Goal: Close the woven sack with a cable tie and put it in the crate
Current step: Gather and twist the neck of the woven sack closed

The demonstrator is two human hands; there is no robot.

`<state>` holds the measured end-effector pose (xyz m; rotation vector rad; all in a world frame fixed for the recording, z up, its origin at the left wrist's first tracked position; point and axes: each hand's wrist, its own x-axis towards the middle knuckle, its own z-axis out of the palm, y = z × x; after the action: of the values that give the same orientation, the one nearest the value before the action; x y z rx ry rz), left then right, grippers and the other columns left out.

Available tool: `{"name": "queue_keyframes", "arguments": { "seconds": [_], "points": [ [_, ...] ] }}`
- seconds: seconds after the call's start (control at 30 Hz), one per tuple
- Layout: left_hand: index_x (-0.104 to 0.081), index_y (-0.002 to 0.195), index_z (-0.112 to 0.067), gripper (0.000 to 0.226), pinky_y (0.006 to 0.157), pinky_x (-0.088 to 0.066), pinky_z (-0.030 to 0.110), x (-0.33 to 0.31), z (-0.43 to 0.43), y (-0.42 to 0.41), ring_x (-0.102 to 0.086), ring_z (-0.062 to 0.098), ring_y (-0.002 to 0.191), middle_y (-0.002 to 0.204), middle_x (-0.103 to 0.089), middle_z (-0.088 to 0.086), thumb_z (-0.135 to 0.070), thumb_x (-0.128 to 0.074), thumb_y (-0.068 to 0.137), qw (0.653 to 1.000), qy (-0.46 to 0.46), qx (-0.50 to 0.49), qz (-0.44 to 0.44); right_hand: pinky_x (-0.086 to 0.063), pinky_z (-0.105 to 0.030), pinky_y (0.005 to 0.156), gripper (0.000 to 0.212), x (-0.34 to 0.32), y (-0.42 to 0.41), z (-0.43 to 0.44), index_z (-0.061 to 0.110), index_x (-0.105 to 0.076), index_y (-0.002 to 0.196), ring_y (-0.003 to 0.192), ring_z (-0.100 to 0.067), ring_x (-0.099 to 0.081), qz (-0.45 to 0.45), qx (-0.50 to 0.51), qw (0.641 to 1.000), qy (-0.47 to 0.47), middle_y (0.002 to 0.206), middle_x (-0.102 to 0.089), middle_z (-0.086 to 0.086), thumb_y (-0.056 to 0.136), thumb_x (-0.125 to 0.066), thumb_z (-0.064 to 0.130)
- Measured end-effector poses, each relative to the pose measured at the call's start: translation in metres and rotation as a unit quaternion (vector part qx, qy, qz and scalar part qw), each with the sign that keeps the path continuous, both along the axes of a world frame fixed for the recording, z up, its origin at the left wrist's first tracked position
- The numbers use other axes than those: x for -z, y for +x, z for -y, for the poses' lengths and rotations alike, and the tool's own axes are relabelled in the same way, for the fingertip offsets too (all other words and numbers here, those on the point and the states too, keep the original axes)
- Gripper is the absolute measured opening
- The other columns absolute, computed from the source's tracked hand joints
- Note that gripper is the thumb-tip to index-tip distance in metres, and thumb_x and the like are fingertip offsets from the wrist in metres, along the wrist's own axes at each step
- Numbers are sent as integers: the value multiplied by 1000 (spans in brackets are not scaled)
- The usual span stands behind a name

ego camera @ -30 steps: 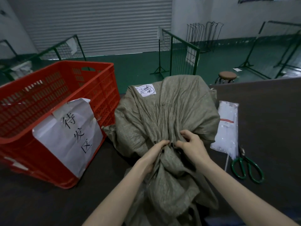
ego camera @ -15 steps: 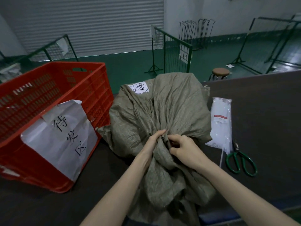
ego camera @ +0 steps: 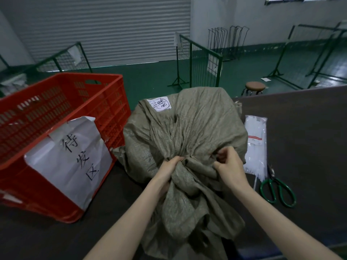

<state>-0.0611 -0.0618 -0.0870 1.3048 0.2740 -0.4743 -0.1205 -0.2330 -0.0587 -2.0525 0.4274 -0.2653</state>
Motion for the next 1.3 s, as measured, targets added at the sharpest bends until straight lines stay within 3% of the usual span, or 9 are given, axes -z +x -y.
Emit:
{"name": "queue_keyframes", "arguments": {
  "seconds": [0.13, 0.27, 0.4, 0.5, 0.63, 0.77, 0.9, 1.07, 1.3],
  "points": [
    [-60, 112, -4, 26, 81, -52, 30, -6, -4, 4, -64, 19, 93, 107, -67, 10, -11, -60, 87, 1000, 15, 11, 16, -49, -40, 86, 38, 24, -2, 3, 11, -50, 99, 97, -29, -57, -101, 27, 990, 97, 108, -56, -16, 70, -76, 14],
    [-51, 123, 0, 37, 61, -47, 21, -8, -3, 6, -59, 10, 80, 92, -62, 0, -6, -58, 87, 1000, 10, -13, 19, -45, -21, 54, 28, 24, -8, -3, 6, -57, 106, 66, -14, -54, -190, -39, 954, 228, 80, -62, -8, 81, -69, 12],
    [-62, 109, -7, 24, 52, -49, 16, -11, 0, -2, -66, 11, 74, 90, -69, 2, -14, -59, 87, 1000, -6, 10, -6, -46, -24, 61, 17, 19, -10, -10, 5, -58, 99, 70, -16, -56, -144, -79, 950, 264, 81, -62, -10, 83, -62, 3],
    [-69, 89, -13, 17, 64, -52, 21, -10, 1, -6, -70, 10, 73, 77, -76, -1, -20, -54, 91, 997, -25, 70, -20, -49, -22, 70, 30, 12, -12, -17, 8, -60, 106, 83, -15, -62, -57, -120, 950, 281, 97, -65, -9, 79, -61, -6],
    [-60, 114, -7, 29, 91, -47, 29, -22, 3, -8, -54, 23, 117, 119, -61, 7, -22, -47, 93, 996, -15, 77, -32, -49, -23, 88, 42, -3, -14, -28, 19, -59, 113, 104, -9, -63, 24, -171, 957, 234, 112, -68, 1, 77, -63, -3],
    [-30, 141, 5, 46, 109, -26, 30, -35, 2, -15, -27, 31, 142, 151, -31, 21, -20, -23, 103, 999, -15, 31, -3, -45, -36, 102, 54, -10, -8, -37, 29, -56, 120, 114, -15, -57, 41, -179, 979, 93, 118, -62, -1, 68, -70, 26],
    [-52, 131, -5, 59, 89, -46, 34, -32, 5, -14, -51, 29, 127, 134, -55, 13, -49, -40, 93, 996, -60, 63, -32, -35, -34, 101, 63, -13, -3, -41, 20, -47, 132, 119, -32, -40, -30, -148, 986, -70, 123, -39, -11, 73, -69, 18],
    [-78, 59, -13, 55, 57, -55, 17, -25, 11, -12, -71, 7, 65, 70, -76, -1, -20, -38, 97, 987, -107, 117, -24, -28, -40, 102, 59, -17, -7, -50, 13, -44, 124, 122, -38, -29, -53, -96, 981, -161, 136, -25, -13, 70, -67, 16],
    [-67, 96, -5, 19, 62, -58, 21, -17, -1, -5, -71, 14, 67, 76, -75, 5, -15, -51, 92, 995, -35, 88, -4, -24, -28, 103, 55, -8, -8, -39, 17, -46, 128, 126, -31, -30, -38, -121, 992, -21, 133, -25, -10, 76, -64, 16]
  ]
}}
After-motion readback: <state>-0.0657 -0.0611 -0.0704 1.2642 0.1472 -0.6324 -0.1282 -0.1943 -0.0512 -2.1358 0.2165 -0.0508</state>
